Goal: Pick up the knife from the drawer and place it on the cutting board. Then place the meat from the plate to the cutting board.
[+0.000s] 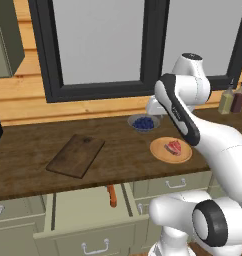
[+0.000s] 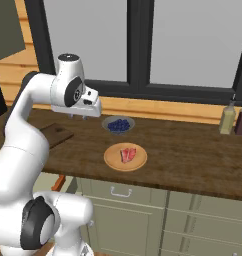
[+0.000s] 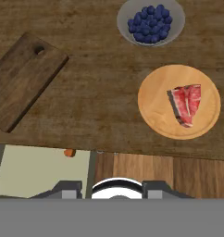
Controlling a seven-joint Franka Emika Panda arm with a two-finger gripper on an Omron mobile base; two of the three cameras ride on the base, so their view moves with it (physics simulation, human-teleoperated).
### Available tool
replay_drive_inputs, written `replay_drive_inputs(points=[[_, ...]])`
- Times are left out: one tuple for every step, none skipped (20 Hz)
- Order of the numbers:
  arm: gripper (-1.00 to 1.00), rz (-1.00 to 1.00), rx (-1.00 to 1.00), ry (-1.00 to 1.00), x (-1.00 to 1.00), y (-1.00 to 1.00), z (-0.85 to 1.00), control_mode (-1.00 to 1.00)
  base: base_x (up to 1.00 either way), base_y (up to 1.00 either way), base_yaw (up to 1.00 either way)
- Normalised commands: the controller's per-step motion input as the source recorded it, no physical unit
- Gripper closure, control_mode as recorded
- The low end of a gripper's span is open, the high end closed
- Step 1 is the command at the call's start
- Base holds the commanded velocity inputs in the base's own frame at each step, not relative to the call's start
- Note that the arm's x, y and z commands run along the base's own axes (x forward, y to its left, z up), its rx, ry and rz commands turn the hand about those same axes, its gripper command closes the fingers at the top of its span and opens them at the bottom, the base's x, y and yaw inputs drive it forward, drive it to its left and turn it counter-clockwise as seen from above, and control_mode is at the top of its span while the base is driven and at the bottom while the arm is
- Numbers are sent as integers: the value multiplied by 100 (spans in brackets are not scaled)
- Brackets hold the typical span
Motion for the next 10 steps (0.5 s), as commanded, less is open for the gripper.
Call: replay_drive_inputs(points=[[-100, 0, 0, 0, -1, 0, 0, -100, 0, 0, 0], [-100, 0, 0, 0, -6, 0, 0, -100, 0, 0, 0], [-100, 0, -2, -2, -6, 7, 0, -100, 0, 0, 0], [-100, 0, 0, 0, -13, 0, 0, -100, 0, 0, 0], [-100, 0, 0, 3, -34, 2, -17, -100, 0, 0, 0], [-100, 0, 2, 21, -47, 4, -46, -100, 0, 0, 0], [-100, 0, 1, 19, -78, 9, -57, -100, 0, 0, 0], [-100, 0, 0, 13, -85, 12, -60, -100, 0, 0, 0], [-100, 5, -31, 11, -46, 100, -64, -100, 0, 0, 0], [-100, 7, -12, 21, -31, 70, -59, -100, 0, 0, 0]])
